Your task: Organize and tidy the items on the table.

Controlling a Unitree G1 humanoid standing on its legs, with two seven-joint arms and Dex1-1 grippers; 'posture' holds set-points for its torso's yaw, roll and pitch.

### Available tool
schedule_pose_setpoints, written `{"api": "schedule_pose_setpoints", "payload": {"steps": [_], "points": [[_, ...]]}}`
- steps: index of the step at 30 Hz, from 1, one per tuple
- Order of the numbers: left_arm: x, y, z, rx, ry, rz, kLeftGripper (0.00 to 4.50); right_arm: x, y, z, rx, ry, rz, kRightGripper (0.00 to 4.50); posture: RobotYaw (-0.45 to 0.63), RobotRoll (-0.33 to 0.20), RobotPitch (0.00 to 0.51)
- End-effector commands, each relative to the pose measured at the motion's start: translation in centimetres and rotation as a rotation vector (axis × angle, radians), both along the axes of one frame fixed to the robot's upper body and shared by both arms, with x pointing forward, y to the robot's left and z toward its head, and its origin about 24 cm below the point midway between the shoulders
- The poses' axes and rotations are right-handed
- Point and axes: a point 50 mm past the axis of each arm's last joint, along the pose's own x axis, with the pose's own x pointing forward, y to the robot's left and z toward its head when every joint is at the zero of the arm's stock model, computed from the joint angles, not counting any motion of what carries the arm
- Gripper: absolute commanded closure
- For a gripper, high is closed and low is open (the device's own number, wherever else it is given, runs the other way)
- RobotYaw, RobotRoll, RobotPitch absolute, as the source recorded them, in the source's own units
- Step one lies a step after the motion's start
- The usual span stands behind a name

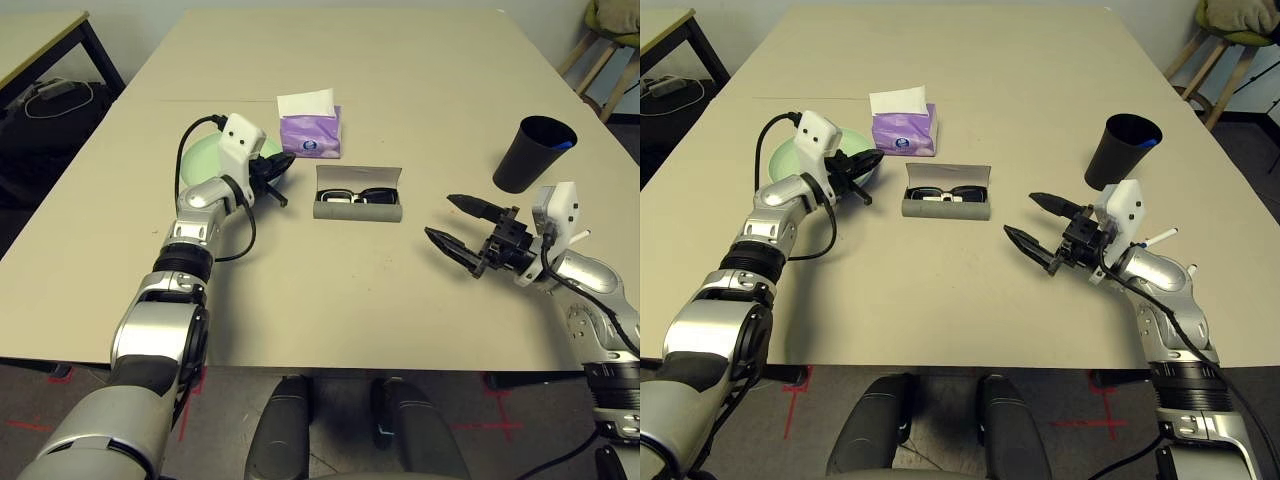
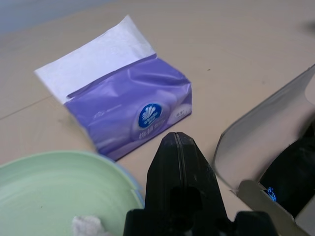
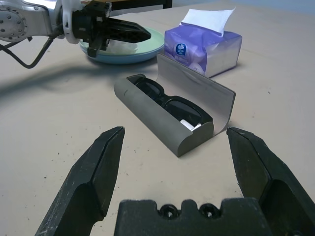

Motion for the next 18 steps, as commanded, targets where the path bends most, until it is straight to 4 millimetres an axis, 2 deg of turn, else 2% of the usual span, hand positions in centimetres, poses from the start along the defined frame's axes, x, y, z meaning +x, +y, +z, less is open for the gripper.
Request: {"api": "schedule_pose_setpoints", "payload": {"steps": [1,18], "points": [[0.3,-0.6,-0.3,0.025,0.011,0.005,4.48,-0.4,0.3,0.1,0.008,0.006,0.005,0.0,0.11,0.0,0.154],[0.4,-1.7,-0.7,0.126,0.026,-0.07,4.48,-0.8,0.3,0.6,0.006,0.014,-0.008,0.0,0.08,0.0,0.151]]}}
